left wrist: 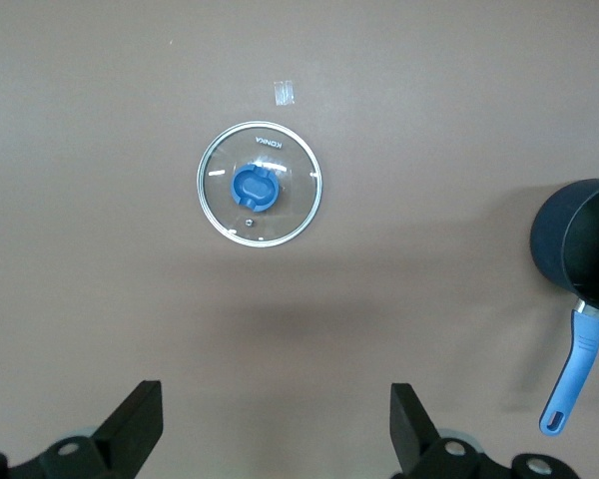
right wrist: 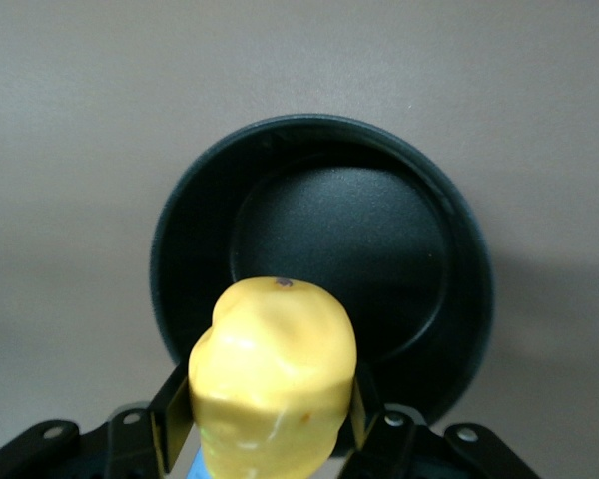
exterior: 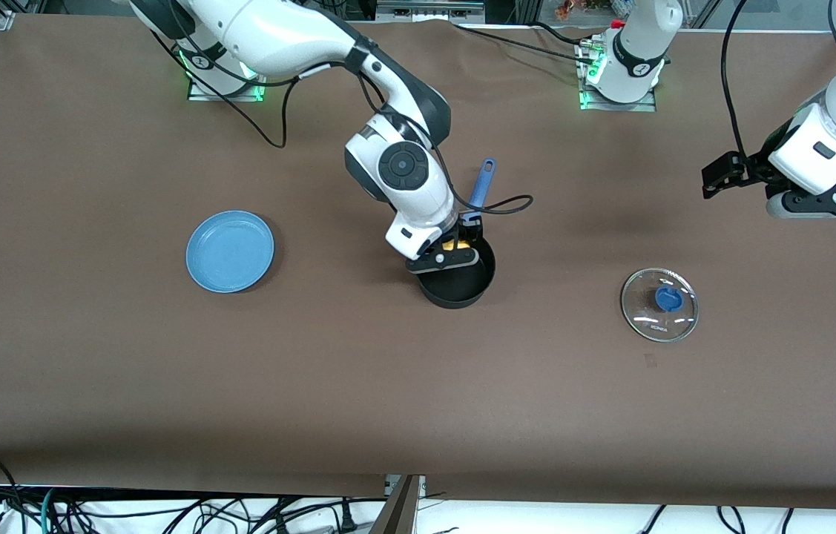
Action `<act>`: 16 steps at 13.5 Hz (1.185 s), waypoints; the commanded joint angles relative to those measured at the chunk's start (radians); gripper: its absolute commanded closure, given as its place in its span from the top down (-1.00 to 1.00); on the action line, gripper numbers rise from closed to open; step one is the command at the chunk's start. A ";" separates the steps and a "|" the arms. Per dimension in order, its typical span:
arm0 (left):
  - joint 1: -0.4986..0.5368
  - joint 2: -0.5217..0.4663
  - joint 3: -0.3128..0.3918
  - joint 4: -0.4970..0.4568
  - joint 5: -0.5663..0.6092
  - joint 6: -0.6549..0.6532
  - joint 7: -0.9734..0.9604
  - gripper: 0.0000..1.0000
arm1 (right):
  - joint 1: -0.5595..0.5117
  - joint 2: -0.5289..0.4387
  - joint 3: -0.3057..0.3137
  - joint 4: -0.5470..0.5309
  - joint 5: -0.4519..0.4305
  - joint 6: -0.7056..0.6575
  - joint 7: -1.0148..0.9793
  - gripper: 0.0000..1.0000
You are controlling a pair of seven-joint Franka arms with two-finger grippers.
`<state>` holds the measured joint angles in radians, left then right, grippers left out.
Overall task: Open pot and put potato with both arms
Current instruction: 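Lower the potato into the pot and open the right gripper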
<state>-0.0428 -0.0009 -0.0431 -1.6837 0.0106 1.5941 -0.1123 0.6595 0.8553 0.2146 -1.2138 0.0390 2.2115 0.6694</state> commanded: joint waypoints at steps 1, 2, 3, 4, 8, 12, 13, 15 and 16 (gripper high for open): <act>-0.009 -0.010 0.003 0.016 0.012 -0.028 0.000 1.00 | 0.054 0.028 -0.046 0.043 -0.017 -0.003 0.024 -0.68; -0.009 -0.008 0.003 0.016 0.014 -0.028 0.002 1.00 | 0.055 0.033 -0.050 0.043 -0.017 -0.003 0.024 -0.68; -0.009 -0.010 0.003 0.016 0.012 -0.028 0.002 1.00 | 0.055 0.040 -0.050 0.043 -0.019 -0.001 0.024 -0.67; -0.009 -0.010 0.003 0.016 0.012 -0.029 0.005 1.00 | 0.057 0.050 -0.050 0.043 -0.019 0.001 0.026 -0.67; -0.006 -0.010 0.005 0.015 0.012 -0.029 0.005 1.00 | 0.064 0.077 -0.058 0.043 -0.019 0.025 0.027 -0.56; -0.005 -0.008 0.005 0.016 0.012 -0.031 0.003 1.00 | 0.064 0.091 -0.058 0.042 -0.019 0.050 0.029 0.05; -0.005 -0.008 0.005 0.016 0.012 -0.031 0.005 1.00 | 0.064 0.093 -0.058 0.040 -0.019 0.051 0.029 0.14; -0.005 -0.008 0.005 0.016 0.012 -0.031 0.005 1.00 | 0.064 0.099 -0.060 0.040 -0.021 0.062 0.029 0.36; -0.005 -0.010 0.005 0.016 0.012 -0.032 0.005 1.00 | 0.064 0.097 -0.060 0.039 -0.019 0.062 0.029 0.42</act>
<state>-0.0426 -0.0048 -0.0409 -1.6804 0.0106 1.5837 -0.1119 0.7091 0.9321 0.1633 -1.2077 0.0329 2.2700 0.6726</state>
